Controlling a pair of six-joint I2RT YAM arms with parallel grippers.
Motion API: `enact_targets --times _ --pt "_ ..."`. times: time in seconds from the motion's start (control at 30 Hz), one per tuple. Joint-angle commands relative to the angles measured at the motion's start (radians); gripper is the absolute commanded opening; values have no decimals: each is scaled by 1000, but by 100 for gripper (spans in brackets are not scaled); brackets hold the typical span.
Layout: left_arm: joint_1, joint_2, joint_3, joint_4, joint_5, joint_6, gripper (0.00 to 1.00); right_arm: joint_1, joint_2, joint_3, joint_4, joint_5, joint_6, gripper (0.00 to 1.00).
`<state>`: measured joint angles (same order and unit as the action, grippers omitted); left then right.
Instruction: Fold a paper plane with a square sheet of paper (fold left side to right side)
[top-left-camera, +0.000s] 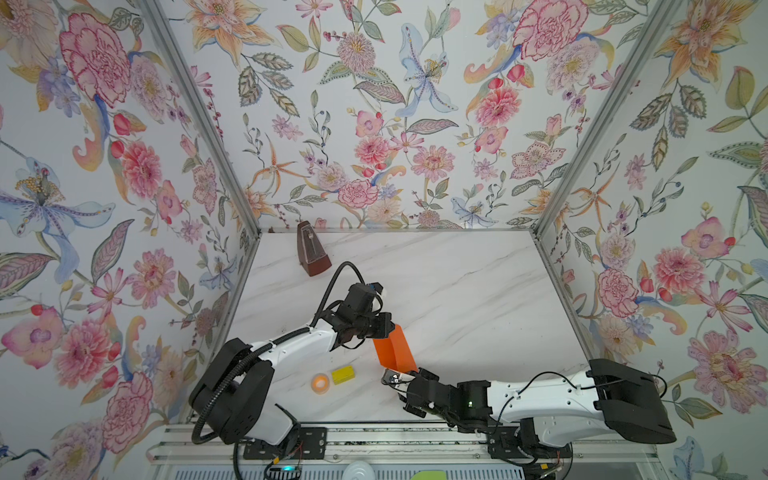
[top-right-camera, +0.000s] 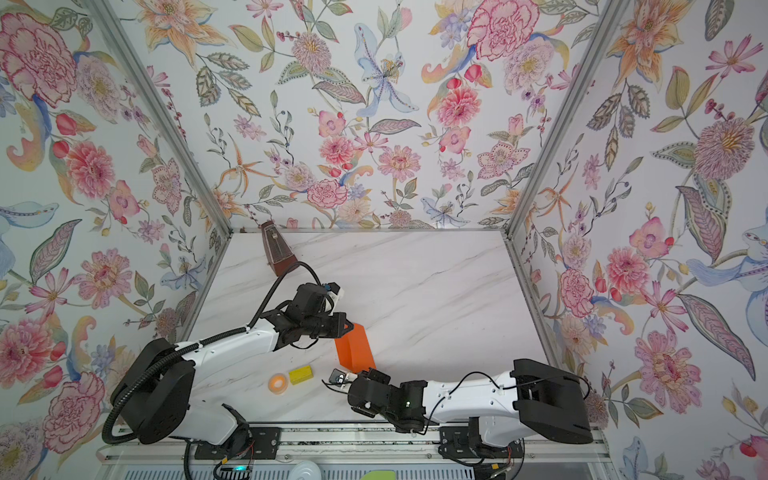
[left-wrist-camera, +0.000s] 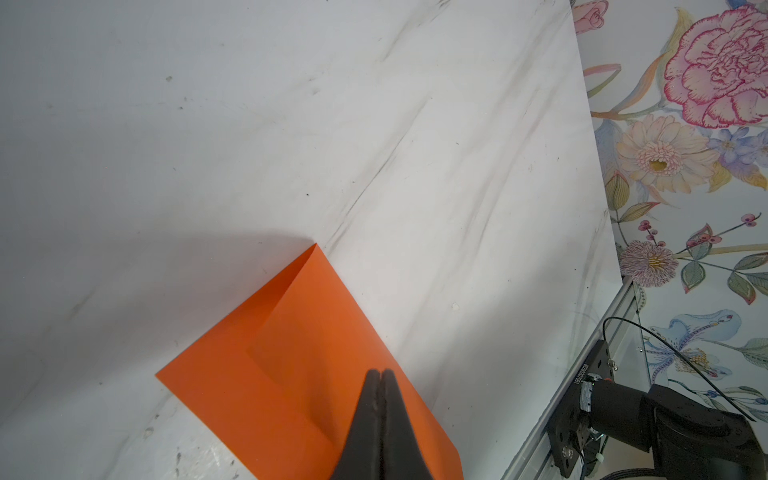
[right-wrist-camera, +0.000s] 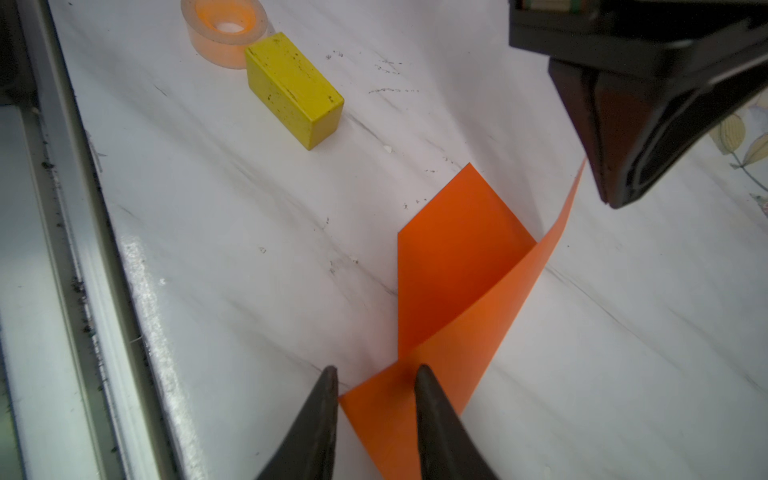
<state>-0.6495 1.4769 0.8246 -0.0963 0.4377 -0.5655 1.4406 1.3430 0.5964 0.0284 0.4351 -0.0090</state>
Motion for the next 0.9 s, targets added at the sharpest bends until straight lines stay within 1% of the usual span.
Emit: enact_targets --times 0.0,0.17,0.2,0.23,0.27,0.33,0.4,0.63,0.87 --pt "1 -27 -16 -11 -4 15 5 7 -4 9 3 10 15 26" --pt "4 -23 -15 -8 -1 15 5 6 -9 13 -6 6 30 23" --pt "4 -23 -15 -6 -1 15 5 6 -11 14 -9 5 34 24" --pt "4 -21 -16 -6 1 15 5 6 -11 14 -11 5 37 26" --pt "3 -21 -16 -5 1 15 4 6 -12 14 -13 4 39 31" --pt "4 -18 -16 0 4 13 4 7 -13 11 -13 -2 44 45" --pt "4 -18 -18 2 5 13 5 6 -12 9 -12 -6 44 51" --pt "7 -10 -19 7 10 13 5 7 28 11 5 -19 24 64" --pt "10 -10 -23 7 12 15 5 13 82 14 29 -22 -12 69"
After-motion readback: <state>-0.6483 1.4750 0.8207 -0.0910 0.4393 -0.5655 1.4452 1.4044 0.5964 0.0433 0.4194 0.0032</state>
